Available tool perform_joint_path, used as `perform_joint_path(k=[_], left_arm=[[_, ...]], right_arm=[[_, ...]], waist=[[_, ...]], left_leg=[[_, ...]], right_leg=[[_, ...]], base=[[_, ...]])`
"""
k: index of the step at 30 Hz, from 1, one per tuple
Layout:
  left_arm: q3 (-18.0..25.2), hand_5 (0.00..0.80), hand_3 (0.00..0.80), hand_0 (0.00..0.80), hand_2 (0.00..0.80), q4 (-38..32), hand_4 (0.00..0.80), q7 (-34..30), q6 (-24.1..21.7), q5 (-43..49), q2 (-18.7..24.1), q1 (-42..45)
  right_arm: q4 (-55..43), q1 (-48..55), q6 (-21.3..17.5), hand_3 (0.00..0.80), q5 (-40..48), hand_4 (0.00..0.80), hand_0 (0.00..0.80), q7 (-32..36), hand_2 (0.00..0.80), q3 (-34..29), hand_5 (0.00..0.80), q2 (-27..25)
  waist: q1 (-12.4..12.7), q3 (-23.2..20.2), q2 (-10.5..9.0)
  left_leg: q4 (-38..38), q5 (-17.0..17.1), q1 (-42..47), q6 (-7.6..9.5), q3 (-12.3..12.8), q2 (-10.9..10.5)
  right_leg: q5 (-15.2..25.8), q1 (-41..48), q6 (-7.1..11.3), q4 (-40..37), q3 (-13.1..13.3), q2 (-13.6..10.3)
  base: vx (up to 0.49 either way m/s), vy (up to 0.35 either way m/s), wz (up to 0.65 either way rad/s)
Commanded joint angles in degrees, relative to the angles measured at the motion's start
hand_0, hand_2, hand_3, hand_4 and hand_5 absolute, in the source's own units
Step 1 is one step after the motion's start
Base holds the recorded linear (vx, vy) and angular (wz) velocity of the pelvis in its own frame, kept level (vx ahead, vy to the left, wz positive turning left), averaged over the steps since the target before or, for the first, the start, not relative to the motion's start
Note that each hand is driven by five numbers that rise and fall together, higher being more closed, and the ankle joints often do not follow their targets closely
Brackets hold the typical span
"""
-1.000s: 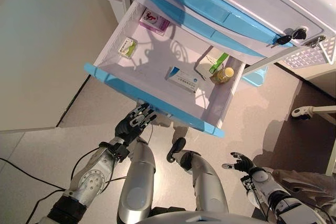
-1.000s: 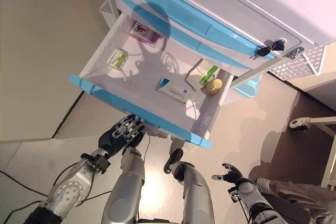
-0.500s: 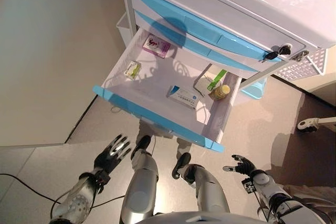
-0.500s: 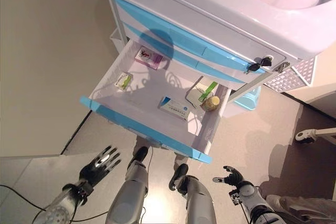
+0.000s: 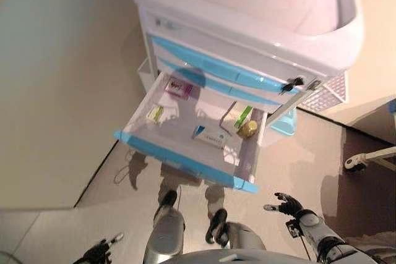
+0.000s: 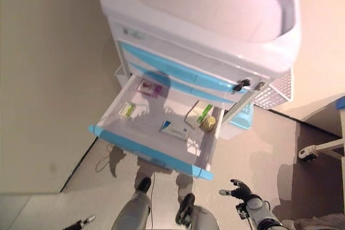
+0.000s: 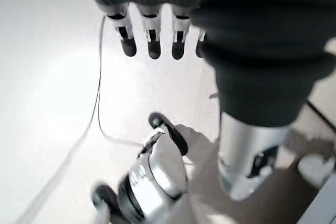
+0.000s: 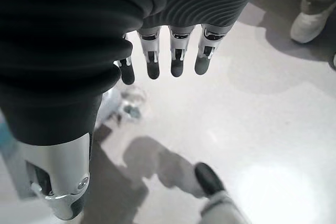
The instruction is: Open the drawer and pick up the medicine
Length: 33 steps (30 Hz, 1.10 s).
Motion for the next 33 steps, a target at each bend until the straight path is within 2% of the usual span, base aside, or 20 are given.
perform_joint_path(k=[1, 2, 3, 5, 6, 7, 8, 11, 15, 23, 33], left_arm=[[-0.21, 0.0, 0.0, 0.0, 0.0, 1.2, 0.0, 3.95, -1.46, 6.87, 0.26, -0.3], [-1.98, 0.0, 0.0, 0.0, 0.0, 0.87, 0.0, 6.26, -1.51, 10.94, -0.56, -0.41], [-2.01, 0.0, 0.0, 0.0, 0.0, 0.87, 0.0, 6.27, -1.51, 10.94, -0.58, -0.44], [-4.36, 0.0, 0.0, 0.0, 0.0, -0.6, 0.0, 8.69, -1.39, 14.78, -1.32, -1.17], [-4.37, 0.0, 0.0, 0.0, 0.0, -0.61, 0.0, 8.7, -1.39, 14.79, -1.34, -1.15], [-5.39, 0.0, 0.0, 0.0, 0.0, -1.02, 0.0, 9.73, -1.4, 16.47, -1.75, -1.7], [-5.41, 0.0, 0.0, 0.0, 0.0, -1.02, 0.0, 9.73, -1.4, 16.47, -1.77, -1.69], [-6.94, 0.0, 0.0, 0.0, 0.0, -1.92, 0.0, 11.1, -1.04, 19.56, -2.39, -2.5], [-7.06, 0.0, 0.0, 0.0, 0.0, -2.07, 0.0, 11.29, -0.9, 20.84, -2.82, -2.65], [-6.91, 0.0, 0.0, 0.0, 0.0, -2.34, 0.0, 11.52, -0.62, 23.49, -2.83, -2.72], [-6.29, 0.0, 0.0, 0.0, 0.0, -1.41, 0.0, 12.02, -0.1, 26.96, -2.04, -2.25]], right_arm=[[-0.97, -1.04, -0.38, 0.0, 2.26, 0.0, 0.0, -1.91, 0.0, -1.97, 0.0, -3.5], [-2.62, -0.52, -0.59, 0.0, 3.18, 0.0, 0.0, -2.67, 0.0, -3.08, 0.0, -3.68], [-2.64, -0.52, -0.58, 0.0, 3.17, 0.0, 0.0, -2.67, 0.0, -3.12, 0.0, -3.7], [-7.19, 0.51, -0.98, 0.0, 3.44, 0.0, 0.0, -3.6, 0.0, -3.9, 0.0, -4.41], [-7.25, 0.56, -0.95, 0.0, 3.43, 0.0, 0.0, -3.6, 0.0, -3.91, 0.0, -4.43], [-11.6, 1.16, -1.12, 0.0, 3.38, 0.0, 0.0, -4.14, 0.0, -4.31, 0.0, -5.02], [-11.7, 1.24, -1.06, 0.0, 3.37, 0.0, 0.0, -4.14, 0.0, -4.34, 0.0, -5.04], [-20.0, 2.57, -1.48, 0.0, 4.44, 0.0, 0.0, -4.7, 0.0, -5.7, 0.0, -5.86], [-26.2, 3.54, -1.85, 0.0, 5.56, 0.0, 0.0, -4.57, 0.0, -6.62, 0.0, -6.33], [-37.31, 4.94, -3.16, 0.0, 7.64, 0.0, 0.0, -4.9, 0.0, -8.61, 0.0, -6.65], [-48.33, 3.56, -6.2, 0.0, 14.96, 0.0, 0.0, -6.28, 0.0, -10.76, 0.0, -4.32]], waist=[[-1.74, 0.1, 0.52], [-2.76, -1.28, 0.88], [-2.78, -1.36, 0.91], [-4.56, -3.4, 1.69], [-4.46, -3.33, 1.7], [-5.64, -4.38, 2.07], [-5.51, -4.31, 2.09], [-7.12, -5.91, 2.62], [-7.61, -6.96, 3.05], [-7.96, -8.52, 3.32], [-7.16, -9.33, 2.86]], left_leg=[[-6.6, 6.91, -1.6, 2.98, 2.26, -2.66], [-9.21, 6.89, 1.68, 3.03, 3.95, -2.11], [-9.32, 7.1, 1.56, 3.06, 3.91, -2.13], [-11.87, 6.94, 4.89, 3.32, 6.32, -1.85], [-11.97, 6.95, 5.06, 3.32, 6.41, -1.81], [-13.23, 6.72, 7.04, 3.52, 7.95, -1.39], [-13.31, 6.71, 7.21, 3.52, 8.06, -1.35], [-14.65, 6.02, 10.28, 3.86, 10.93, -0.93], [-14.91, 5.08, 12.38, 4.1, 12.99, -1.09], [-15.25, 3.9, 14.6, 4.38, 14.63, -1.39], [-14.92, 2.85, 15.92, 4.83, 14.79, -1.78]], right_leg=[[3.35, 2.58, 3.68, -3.11, 0.27, 1.6], [4.09, 4.88, 4.21, -5.75, 1.84, 2.06], [4.32, 4.81, 4.24, -5.93, 1.8, 2.06], [5.13, 6.75, 4.77, -8.28, 3.82, 2.29], [5.16, 6.86, 4.77, -8.34, 3.91, 2.32], [5.56, 7.91, 5.07, -9.27, 5.6, 2.38], [5.57, 8.01, 5.07, -9.3, 5.71, 2.4], [6.26, 9.52, 5.64, -10.78, 8.66, 2.21], [6.67, 10.87, 5.9, -11.82, 10.81, 2.07], [6.84, 12.35, 6.15, -12.91, 12.6, 1.73], [6.22, 13.54, 6.29, -12.57, 12.7, 1.11]], base=[[0.164, 0.066, -0.43], [0.159, 0.07, -0.29], [0.156, 0.071, -0.27], [0.138, 0.08, -0.62], [0.163, 0.084, -0.86], [0.073, 0.038, -0.59], [0.104, 0.059, -0.61], [0.074, 0.049, -0.46], [0.056, 0.036, -0.48], [0.029, 0.025, -0.13], [0.014, 0.014, 0.0]])
